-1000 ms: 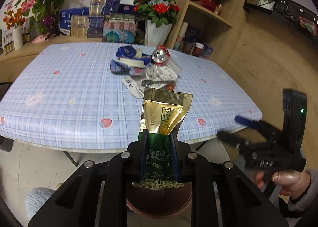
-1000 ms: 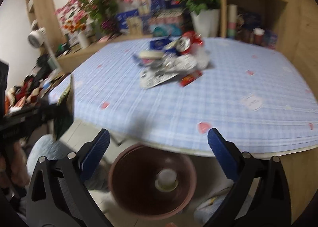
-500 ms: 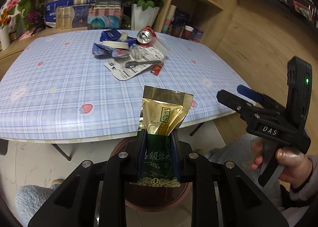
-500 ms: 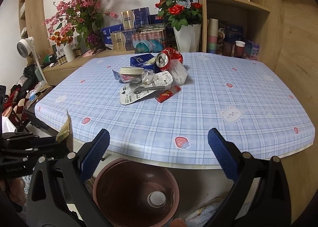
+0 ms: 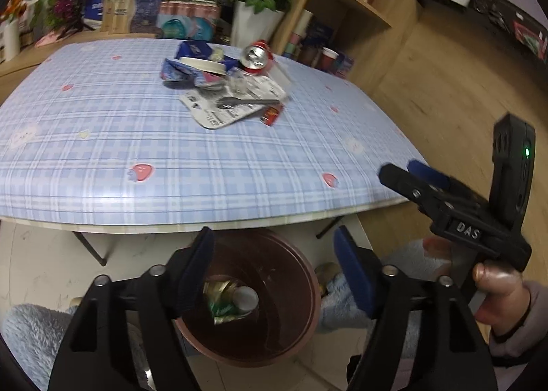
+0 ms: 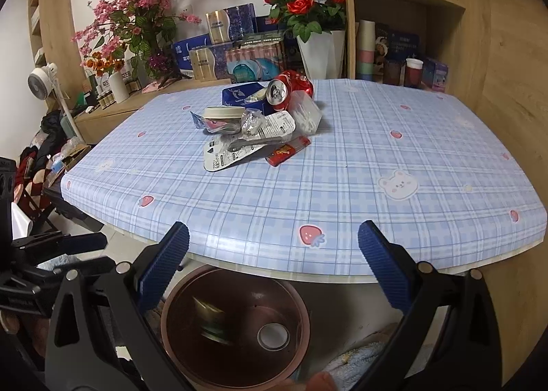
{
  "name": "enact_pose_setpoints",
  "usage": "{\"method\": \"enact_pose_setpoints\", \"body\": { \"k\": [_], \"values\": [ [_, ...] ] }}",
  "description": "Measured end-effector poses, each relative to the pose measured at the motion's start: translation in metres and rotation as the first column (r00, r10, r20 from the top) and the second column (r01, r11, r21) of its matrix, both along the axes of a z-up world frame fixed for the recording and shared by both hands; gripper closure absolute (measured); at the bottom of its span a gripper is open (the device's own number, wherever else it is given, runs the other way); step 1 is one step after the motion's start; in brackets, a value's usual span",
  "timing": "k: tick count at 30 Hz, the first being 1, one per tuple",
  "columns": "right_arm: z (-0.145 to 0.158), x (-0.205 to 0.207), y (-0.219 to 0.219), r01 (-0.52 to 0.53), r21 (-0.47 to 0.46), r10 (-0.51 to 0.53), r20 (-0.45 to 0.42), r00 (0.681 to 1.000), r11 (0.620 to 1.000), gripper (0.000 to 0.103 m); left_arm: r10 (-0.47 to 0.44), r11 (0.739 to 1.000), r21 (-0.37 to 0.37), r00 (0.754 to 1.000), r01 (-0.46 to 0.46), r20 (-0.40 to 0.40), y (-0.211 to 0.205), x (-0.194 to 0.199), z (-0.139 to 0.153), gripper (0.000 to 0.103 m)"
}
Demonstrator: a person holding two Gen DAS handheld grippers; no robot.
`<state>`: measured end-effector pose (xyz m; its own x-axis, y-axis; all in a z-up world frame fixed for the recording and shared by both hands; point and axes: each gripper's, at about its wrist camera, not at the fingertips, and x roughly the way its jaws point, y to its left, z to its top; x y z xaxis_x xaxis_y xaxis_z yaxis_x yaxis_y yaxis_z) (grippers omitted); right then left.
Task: Collect trash
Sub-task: 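Carry the tea packet and cup over the brown bin and release both, then grasp the red cola can with the right tool while the left tool grasps the yogurt cup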
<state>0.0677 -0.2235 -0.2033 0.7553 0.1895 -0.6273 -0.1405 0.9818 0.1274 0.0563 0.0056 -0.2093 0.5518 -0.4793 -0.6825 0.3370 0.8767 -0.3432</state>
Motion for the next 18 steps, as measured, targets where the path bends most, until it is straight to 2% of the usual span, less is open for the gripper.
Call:
{"method": "enact_pose_setpoints", "body": {
  "k": [6, 13, 18],
  "values": [
    [-0.004, 0.002, -0.007, 0.036, 0.048, -0.036, 0.002, 0.999, 0.998, 0.006, 0.097, 0.995, -0.026, 0.995, -0.097, -0.03, 0.023, 0.008, -0.002, 0.023],
    [-0.012, 0.013, -0.012, 0.044, 0.063, -0.041, -0.048, 0.998, 0.997, 0.006, 0.179, 0.984, 0.0, 0.983, -0.179, -0.048, 0.042, 0.018, -0.004, 0.023],
    [-0.018, 0.022, -0.014, 0.035, 0.072, -0.029, -0.08, 0.996, 0.997, 0.006, 0.202, 0.979, 0.041, 0.979, -0.201, -0.021, 0.048, 0.028, 0.001, 0.023]
  ]
}}
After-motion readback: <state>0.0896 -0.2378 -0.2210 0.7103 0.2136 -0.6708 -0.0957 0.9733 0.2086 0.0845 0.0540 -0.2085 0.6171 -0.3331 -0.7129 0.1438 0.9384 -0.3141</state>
